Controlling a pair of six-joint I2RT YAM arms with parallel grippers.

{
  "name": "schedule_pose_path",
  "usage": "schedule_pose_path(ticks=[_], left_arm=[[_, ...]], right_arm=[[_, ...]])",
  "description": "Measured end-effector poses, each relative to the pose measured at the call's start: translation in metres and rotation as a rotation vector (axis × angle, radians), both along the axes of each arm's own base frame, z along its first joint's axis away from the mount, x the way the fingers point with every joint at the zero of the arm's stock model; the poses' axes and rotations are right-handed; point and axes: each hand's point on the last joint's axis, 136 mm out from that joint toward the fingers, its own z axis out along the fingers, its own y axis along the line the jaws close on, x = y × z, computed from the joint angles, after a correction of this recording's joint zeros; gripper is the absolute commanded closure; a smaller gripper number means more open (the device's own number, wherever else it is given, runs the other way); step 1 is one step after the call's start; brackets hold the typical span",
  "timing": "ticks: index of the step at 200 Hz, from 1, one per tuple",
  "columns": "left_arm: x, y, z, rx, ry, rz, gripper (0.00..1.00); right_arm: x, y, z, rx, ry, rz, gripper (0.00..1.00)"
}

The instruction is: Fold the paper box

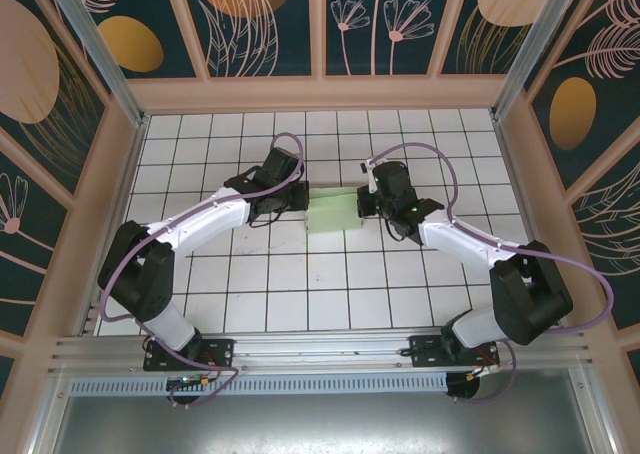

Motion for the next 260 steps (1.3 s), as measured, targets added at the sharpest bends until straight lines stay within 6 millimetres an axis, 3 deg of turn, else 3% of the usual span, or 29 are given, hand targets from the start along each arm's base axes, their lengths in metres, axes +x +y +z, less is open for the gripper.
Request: schedule_pose_path(ticks=[82, 131, 207, 260], left_arm=[[0.012, -0.002, -0.01, -0.028, -0.034, 0.037, 0.89], [-0.004, -0.002, -0.033, 0.006, -0.101, 0.001, 0.88], [-0.011, 0.001, -0.024, -0.012, -0.224, 0.0, 0.89], [-0.005, 0.002, -0.018, -0.024, -0.315, 0.015, 0.91]], right_arm=[[0.0, -0.002, -0.005, 0.003, -0.018, -0.011, 0.97], [-0.023, 0.001, -0.027, -0.014, -0.068, 0.013, 0.98], [-0.029, 0.001, -0.015, 0.017, -0.208, 0.002, 0.97], [-0.027, 0.002, 0.008, 0.069, -0.316, 0.0, 0.97]])
